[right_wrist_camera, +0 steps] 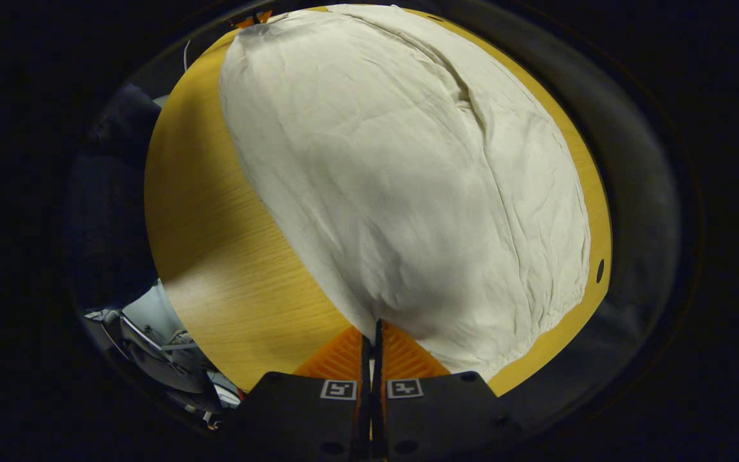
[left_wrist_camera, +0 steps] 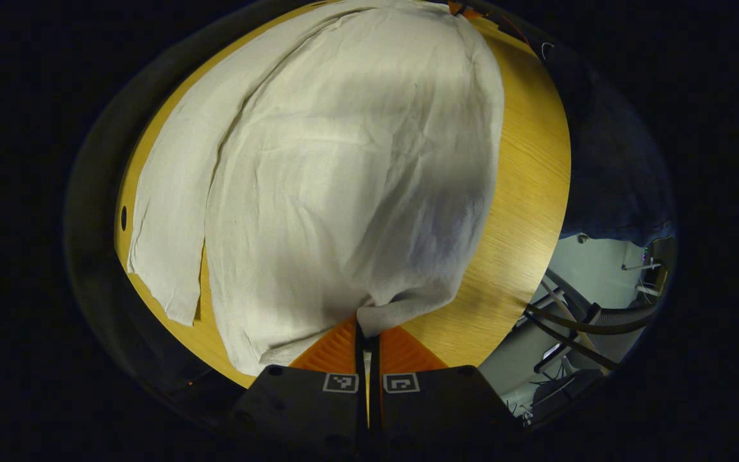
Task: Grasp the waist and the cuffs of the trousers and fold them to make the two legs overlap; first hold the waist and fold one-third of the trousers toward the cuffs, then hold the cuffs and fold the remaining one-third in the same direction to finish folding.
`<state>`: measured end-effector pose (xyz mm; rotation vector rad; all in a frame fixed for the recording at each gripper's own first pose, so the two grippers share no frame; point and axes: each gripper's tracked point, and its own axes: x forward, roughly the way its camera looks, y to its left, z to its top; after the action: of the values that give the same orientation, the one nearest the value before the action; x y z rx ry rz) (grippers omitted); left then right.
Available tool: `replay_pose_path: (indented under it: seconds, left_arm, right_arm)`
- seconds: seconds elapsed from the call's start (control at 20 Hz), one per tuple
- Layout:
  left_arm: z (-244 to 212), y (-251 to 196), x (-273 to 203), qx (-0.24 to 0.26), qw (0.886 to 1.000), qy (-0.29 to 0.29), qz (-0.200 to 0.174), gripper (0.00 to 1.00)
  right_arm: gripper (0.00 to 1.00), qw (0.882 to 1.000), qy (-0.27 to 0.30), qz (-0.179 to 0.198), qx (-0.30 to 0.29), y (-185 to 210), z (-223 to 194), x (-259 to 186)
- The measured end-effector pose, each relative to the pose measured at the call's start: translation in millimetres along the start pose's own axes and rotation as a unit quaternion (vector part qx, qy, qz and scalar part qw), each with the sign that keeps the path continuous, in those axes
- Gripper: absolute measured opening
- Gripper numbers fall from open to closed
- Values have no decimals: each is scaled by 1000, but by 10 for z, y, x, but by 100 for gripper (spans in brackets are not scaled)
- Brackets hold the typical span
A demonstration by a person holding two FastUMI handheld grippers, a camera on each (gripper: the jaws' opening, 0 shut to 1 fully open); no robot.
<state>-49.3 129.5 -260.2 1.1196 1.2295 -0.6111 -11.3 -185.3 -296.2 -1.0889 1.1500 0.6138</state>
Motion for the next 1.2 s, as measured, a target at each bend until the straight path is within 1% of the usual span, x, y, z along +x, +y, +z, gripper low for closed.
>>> replay_pose_path:
  seconds: [0.1, 0.2, 0.25, 0.35, 0.45, 0.5, 0.6, 0.65, 0.7, 0.8, 0.9, 1.0, 1.05, 1.1, 1.15, 1.2]
  left_arm:
    - [-2, 3, 4, 1, 1000, -3, 6, 0]
    - [5, 1, 3, -5, 1000, -10, 12, 0]
    - [-7, 10, 2, -15, 1000, -15, 15, 0]
    - [-4, 21, 8, -48, 998, -25, 25, 0]
    - [34, 68, -37, -87, 994, -49, 43, 0]
    - [54, 95, -85, -113, 990, -61, 55, 0]
    - [55, 281, -164, -160, 980, -82, 88, 0]
    - [63, 375, -234, -183, 973, -93, 108, 0]
    - [84, 494, -324, -212, 963, -107, 129, 0]
    - [145, 772, -529, -273, 936, -140, 171, 0]
    - [257, 1058, -750, -321, 907, -180, 206, 0]
    - [417, 1385, -929, -362, 877, -214, 232, 0]
    - [511, 1559, -1005, -375, 864, -228, 245, 0]
    - [625, 1754, -1071, -382, 853, -243, 259, 0]
    - [702, 1839, -1147, -388, 844, -251, 272, 0]
    - [803, 2018, -1168, -395, 834, -261, 283, 0]
  right_arm:
    - [3, 1000, 1, -4, 10, -1, -8, -10]
    - [3, 1000, -3, -16, 12, -9, 2, -5]
    - [3, 999, -7, -30, 22, -30, -4, -10]
    - [3, 996, -20, -66, 63, -69, 2, -49]
    - [1, 987, -42, -103, 115, -122, 15, -143]
    - [3, 981, -55, -122, 138, -161, 50, -204]
    - [3, 967, -84, -160, 177, -311, 138, -352]
    - [2, 959, -96, -174, 200, -379, 179, -441]
    - [2, 951, -110, -183, 226, -445, 237, -520]
    - [2, 930, -139, -205, 271, -632, 362, -664]
    - [2, 908, -163, -234, 307, -878, 470, -791]
    - [2, 882, -191, -257, 346, -1155, 588, -948]
    - [2, 870, -202, -262, 366, -1302, 661, -998]
    - [0, 855, -216, -274, 383, -1447, 726, -1048]
    - [2, 839, -230, -286, 402, -1627, 783, -1079]
    - [2, 823, -239, -296, 422, -1786, 853, -1088]
